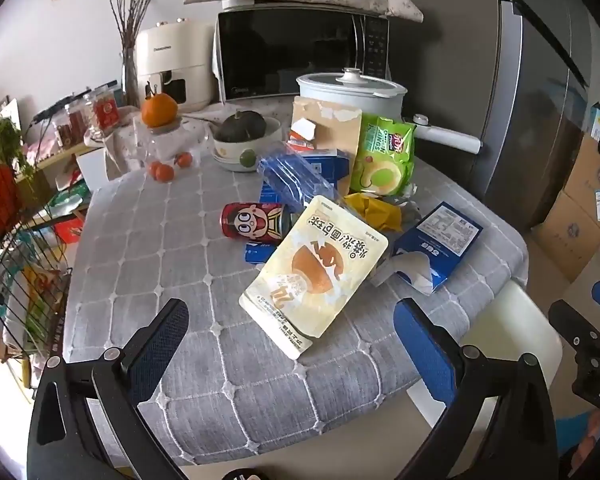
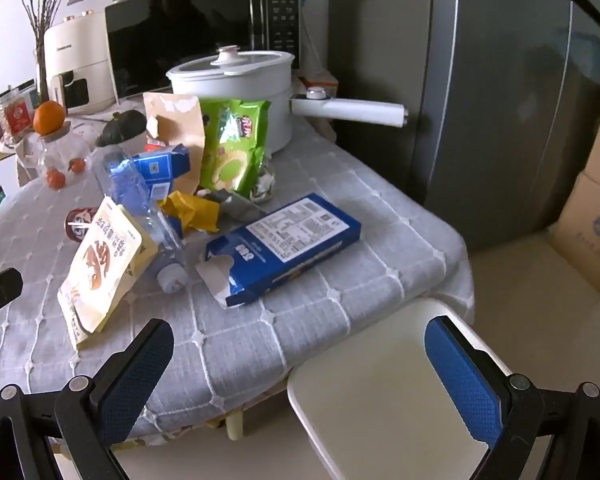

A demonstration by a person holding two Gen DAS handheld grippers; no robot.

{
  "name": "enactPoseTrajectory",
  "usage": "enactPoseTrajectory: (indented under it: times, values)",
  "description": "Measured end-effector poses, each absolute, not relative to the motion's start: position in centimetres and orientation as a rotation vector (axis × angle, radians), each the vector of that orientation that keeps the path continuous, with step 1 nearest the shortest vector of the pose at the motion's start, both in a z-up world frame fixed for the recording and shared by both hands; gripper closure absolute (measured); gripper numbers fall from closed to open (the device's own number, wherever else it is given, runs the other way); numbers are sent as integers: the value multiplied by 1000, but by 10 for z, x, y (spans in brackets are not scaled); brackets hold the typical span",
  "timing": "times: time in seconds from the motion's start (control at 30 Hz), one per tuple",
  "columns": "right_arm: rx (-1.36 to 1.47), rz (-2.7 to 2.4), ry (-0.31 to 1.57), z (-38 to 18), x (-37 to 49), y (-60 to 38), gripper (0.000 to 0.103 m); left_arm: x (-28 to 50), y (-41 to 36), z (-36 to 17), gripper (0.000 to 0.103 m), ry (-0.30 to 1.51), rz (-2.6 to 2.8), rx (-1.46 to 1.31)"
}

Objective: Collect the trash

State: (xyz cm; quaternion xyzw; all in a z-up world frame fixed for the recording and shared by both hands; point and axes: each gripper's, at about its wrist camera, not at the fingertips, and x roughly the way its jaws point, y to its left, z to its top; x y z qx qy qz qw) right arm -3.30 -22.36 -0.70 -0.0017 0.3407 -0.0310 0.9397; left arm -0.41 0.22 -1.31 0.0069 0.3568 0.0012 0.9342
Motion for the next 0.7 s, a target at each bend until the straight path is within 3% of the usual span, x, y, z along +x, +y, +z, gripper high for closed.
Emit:
enactPoseTrajectory:
  times: [0.7]
  values:
    - [45,-33,697,-5,-37,-223,0,-5,-4,-14,0,727,-8,31]
